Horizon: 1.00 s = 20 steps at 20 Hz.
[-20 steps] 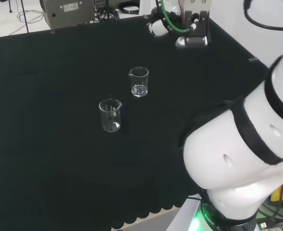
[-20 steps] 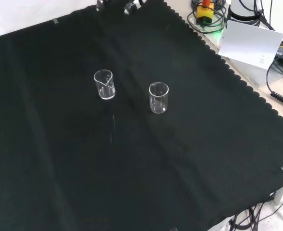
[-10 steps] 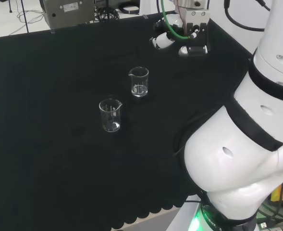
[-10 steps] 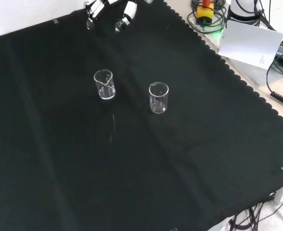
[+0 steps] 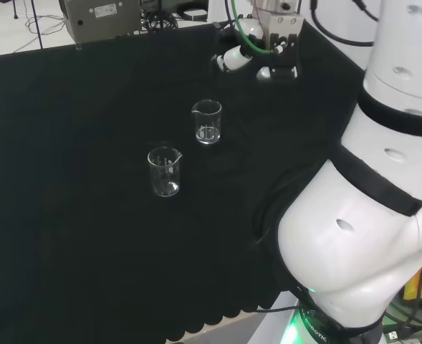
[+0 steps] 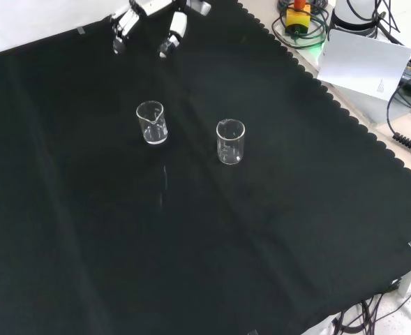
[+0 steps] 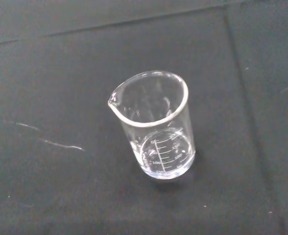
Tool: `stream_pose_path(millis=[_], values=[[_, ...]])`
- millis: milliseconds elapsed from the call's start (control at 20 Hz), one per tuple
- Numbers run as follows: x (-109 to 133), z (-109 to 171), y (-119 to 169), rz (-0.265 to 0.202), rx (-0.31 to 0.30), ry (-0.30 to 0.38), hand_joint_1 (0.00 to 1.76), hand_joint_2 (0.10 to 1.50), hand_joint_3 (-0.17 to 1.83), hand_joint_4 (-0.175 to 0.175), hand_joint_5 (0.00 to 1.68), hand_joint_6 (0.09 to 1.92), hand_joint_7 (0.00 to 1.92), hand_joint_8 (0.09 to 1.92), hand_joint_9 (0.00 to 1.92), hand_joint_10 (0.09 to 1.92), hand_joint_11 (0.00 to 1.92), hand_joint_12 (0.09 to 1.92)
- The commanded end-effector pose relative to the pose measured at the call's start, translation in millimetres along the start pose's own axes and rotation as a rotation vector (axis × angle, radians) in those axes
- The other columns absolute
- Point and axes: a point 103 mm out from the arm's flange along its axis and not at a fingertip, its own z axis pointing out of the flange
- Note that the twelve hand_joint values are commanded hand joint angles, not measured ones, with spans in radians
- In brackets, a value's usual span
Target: Pick up the beaker on the right.
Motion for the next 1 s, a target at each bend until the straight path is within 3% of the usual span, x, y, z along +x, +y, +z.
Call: stream_pose_path(millis=[50,250,750,1000], values=[[-19.6,52.0,53.0,-0.058,-0.016,0.135,0.69,0.82,0.21,-0.067,0.38,0.09,0.26,0.76,0.4,0.76,0.04,1.44],[-20.8,63.6,55.2,-0.086,0.003,0.224,0.75,0.72,0.3,-0.065,0.42,0.09,0.29,0.76,0.43,0.73,0.05,1.44],[-25.4,89.1,62.8,-0.175,-0.029,0.302,0.81,0.64,0.42,-0.058,0.46,0.09,0.31,0.76,0.48,0.72,0.12,1.42],[-30.9,99.2,68.7,-0.185,0.009,0.305,0.82,0.61,0.45,-0.055,0.5,0.09,0.34,0.76,0.51,0.71,0.12,1.42]])
